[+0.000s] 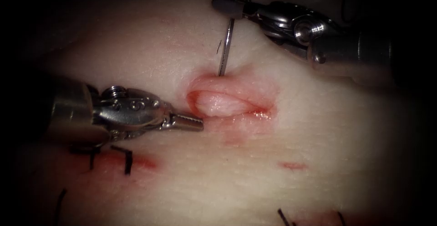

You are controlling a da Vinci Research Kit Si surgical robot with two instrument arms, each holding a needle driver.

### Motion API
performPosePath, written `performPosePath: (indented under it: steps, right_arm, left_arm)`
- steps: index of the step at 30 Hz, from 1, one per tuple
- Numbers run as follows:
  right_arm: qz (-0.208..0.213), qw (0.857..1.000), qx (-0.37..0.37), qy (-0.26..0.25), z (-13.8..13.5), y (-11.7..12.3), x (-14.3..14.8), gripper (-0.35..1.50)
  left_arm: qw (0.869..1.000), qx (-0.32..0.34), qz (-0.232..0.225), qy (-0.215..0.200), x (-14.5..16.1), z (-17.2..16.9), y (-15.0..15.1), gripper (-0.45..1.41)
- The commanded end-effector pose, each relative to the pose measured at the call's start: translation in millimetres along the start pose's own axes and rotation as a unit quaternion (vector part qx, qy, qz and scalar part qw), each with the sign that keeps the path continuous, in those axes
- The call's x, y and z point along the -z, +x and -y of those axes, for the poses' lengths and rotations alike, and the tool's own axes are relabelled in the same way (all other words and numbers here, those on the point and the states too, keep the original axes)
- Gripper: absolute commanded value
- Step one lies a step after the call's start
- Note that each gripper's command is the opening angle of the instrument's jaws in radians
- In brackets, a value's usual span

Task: Wound Closure

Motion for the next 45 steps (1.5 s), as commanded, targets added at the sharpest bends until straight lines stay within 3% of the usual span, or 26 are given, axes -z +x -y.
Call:
performPosePath:
  steps: [1,8,27,31,32,33,34,35,39,45]
  right_arm:
    - [0.000,1.000,-0.014,0.000,0.3,0.3,-1.1,-0.35]
    - [0.019,0.995,-0.096,0.005,1.1,-0.6,-1.0,-0.35]
    - [0.064,0.986,-0.157,0.002,4.0,-3.3,-1.0,-0.35]
    - [0.017,0.993,-0.117,0.021,3.4,-2.1,-1.2,-0.33]
    - [-0.006,0.993,-0.114,0.038,3.0,-1.5,-1.2,0.34]
    - [-0.022,0.992,-0.116,0.046,2.7,-1.1,-1.2,0.85]
    - [-0.035,0.992,-0.106,0.050,2.4,-0.7,-1.2,1.12]
    - [-0.048,0.994,-0.084,0.052,2.0,-0.1,-1.2,1.27]
    - [-0.078,0.995,-0.040,0.045,0.2,1.7,-0.9,1.39]
    - [-0.109,0.994,0.004,0.027,-2.0,4.2,1.1,1.40]
  left_arm:
    - [1.000,0.000,0.000,0.000,-0.8,0.0,-0.1,0.09]
    - [1.000,0.004,0.001,0.000,-0.8,-0.2,0.0,0.05]
    - [1.000,-0.001,0.001,0.001,-0.8,-0.2,0.0,0.04]
    - [1.000,-0.004,0.002,0.001,-0.8,-0.3,0.1,0.04]
    - [1.000,-0.003,0.002,0.000,-0.7,-0.4,0.2,0.04]
    - [1.000,-0.006,0.002,0.000,-0.6,-0.4,0.3,0.04]
    - [1.000,-0.008,0.002,-0.001,-0.5,-0.4,0.4,0.04]
    - [1.000,-0.013,0.003,-0.003,-0.3,-0.5,0.6,0.04]
    - [0.999,-0.050,0.004,-0.010,0.9,-0.9,2.0,0.04]
    - [0.990,-0.138,-0.042,-0.012,1.9,-0.6,4.3,0.07]
